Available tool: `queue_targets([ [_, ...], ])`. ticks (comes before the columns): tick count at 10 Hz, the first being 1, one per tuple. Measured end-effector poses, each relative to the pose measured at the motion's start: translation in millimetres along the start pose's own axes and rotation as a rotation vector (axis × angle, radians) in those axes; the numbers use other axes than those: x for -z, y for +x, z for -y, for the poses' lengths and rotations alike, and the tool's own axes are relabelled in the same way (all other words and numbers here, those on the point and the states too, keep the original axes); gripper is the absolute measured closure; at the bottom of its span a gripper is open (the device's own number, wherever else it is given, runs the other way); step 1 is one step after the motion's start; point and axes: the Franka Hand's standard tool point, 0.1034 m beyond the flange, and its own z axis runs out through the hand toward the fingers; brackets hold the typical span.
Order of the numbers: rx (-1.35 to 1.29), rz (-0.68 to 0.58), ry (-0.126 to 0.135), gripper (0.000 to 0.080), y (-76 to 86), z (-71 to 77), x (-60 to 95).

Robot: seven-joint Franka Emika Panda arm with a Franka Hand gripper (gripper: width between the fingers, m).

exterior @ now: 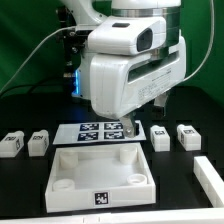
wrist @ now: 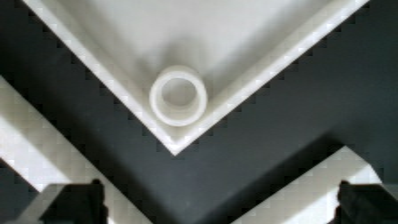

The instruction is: Assemble one leg

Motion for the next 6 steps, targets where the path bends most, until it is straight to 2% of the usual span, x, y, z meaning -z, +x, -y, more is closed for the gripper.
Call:
queue_targets([
  [6, 0.0, 0.0, 0.0, 0.015, 0.0, 0.0, 0.0],
])
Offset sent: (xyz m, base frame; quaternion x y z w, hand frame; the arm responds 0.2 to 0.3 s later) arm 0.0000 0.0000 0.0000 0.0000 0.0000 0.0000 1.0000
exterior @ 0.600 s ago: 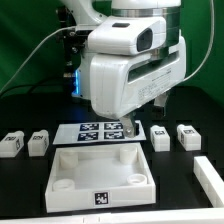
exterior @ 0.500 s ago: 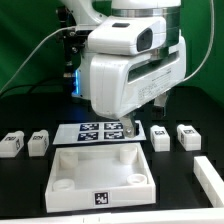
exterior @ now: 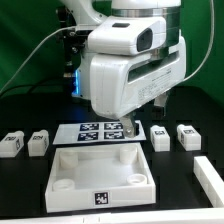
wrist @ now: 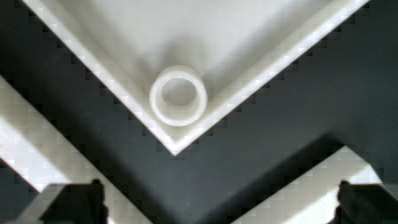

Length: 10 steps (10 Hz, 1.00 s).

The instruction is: Assemble one leg

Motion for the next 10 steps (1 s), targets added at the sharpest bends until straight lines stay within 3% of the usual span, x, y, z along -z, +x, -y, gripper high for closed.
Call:
queue_targets([
  [9, 0.033, 0.0, 0.0, 0.015, -1.0, 1.2, -1.4],
  [10, 0.093, -0.012, -0.014, 0.015, -11.1, 10.1, -6.3],
])
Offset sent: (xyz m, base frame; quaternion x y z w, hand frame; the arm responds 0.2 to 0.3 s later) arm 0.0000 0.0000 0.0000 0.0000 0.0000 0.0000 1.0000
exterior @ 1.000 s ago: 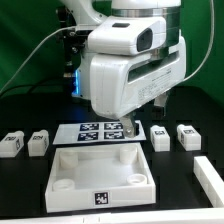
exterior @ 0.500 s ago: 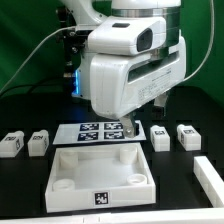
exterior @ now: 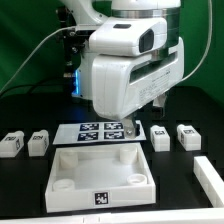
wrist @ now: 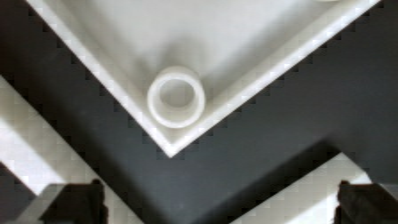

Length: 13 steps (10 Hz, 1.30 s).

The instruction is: Assemble one leg

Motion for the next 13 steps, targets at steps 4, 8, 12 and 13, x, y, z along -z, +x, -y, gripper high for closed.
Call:
queue_targets([
  [4, 0.47, 0.019, 0.038, 0.015, -73.4, 22.1, -15.4],
  [8, 0.581, 0.025, 0.04, 0.015, -79.9, 20.5, -17.4],
  [12, 0.65, 0.008, 0.033, 0.015, -115.5, 42.8, -46.7],
  [13, 0.662, 0.0, 0.034, 0.015, -126.1, 45.1, -59.2],
])
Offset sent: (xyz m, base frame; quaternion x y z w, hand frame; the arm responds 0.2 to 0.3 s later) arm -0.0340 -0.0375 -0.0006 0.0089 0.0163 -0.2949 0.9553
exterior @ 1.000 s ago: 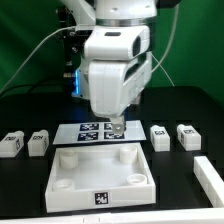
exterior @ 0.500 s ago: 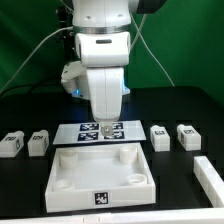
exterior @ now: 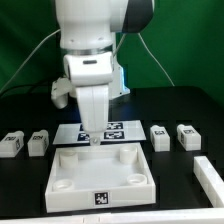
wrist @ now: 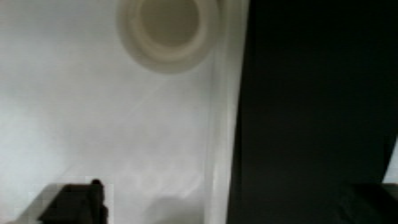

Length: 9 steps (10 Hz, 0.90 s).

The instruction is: Assemble one leg

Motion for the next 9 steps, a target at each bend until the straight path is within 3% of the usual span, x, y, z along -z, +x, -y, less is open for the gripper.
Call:
queue_targets([
  [3, -0.029, -0.022, 0.022, 0.015, 0.8, -1.8, -35.9],
  [5, -0.044, -0.024, 0.028, 0.015, 2.2, 0.2, -39.9],
  [7, -0.045, -0.024, 0.03, 0.04, 1.9, 0.9, -40.5],
  [8, -0.045, -0.024, 0.03, 0.04, 1.8, 1.0, -40.6],
  [9, -0.046, -0.024, 0.03, 0.0589, 1.8, 1.1, -40.6],
])
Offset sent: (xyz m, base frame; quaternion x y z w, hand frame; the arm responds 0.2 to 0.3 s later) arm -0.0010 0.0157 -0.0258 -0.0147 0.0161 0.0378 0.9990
